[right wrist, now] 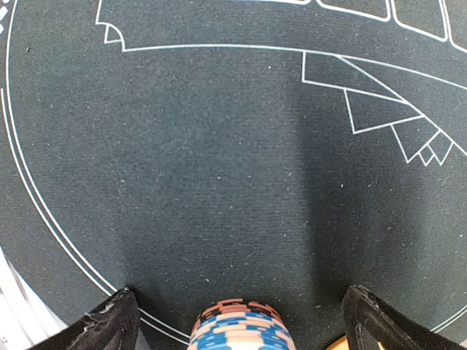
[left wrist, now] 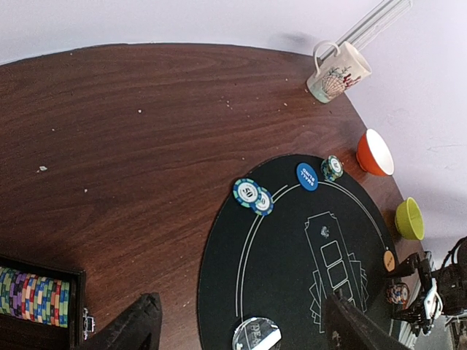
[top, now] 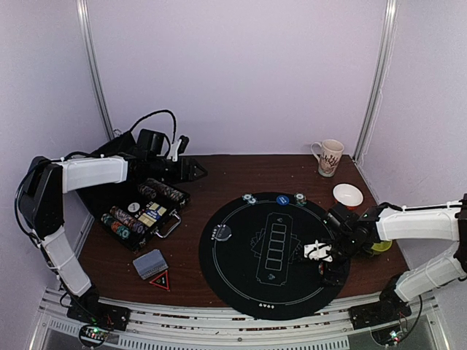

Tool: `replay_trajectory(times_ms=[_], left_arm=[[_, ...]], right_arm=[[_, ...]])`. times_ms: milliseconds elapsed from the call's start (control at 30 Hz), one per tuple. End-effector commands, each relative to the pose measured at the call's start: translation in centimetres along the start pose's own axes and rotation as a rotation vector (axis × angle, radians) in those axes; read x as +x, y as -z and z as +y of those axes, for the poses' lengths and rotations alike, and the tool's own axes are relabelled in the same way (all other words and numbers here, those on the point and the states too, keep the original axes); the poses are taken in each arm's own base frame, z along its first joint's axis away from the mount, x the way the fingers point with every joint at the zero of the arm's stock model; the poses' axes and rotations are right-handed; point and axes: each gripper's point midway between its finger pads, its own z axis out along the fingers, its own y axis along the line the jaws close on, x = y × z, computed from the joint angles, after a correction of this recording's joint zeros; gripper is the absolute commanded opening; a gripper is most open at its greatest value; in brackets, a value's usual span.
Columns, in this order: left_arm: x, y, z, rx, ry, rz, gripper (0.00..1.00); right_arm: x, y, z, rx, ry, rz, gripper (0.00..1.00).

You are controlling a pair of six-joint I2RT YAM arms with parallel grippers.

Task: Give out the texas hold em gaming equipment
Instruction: Place the poker chips pile in the big blind area.

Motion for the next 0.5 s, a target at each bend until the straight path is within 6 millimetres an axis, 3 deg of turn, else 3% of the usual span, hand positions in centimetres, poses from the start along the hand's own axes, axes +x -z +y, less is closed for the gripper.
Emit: replay_trajectory(times_ms=[0, 200, 400, 467], left_arm=[[-1.4, 0.2, -0.3, 0.015, -0.034, -0.030, 0.79], [-1.2, 0.1, -0.3, 0.021, -0.033, -0.024, 0.79], [-1.1, 0.5, -0.6, 0.026, -0.040, -0.019, 0.79], [-1.0, 0.8, -0.5, 0.010, -0.044, -0.016, 0.79]], right_arm=[[-1.1, 0.6, -0.2, -0.009, -0.007, -0.022, 1.00], [-4.7, 2.7, -2.5, 0.059, -0.007, -0.124, 1.00], [-6.0, 4.1, -2.0, 0.007, 0.025, -0.144, 1.00], [-7.7, 5.2, -2.6, 0.018, 0.003, -0.206, 1.00]])
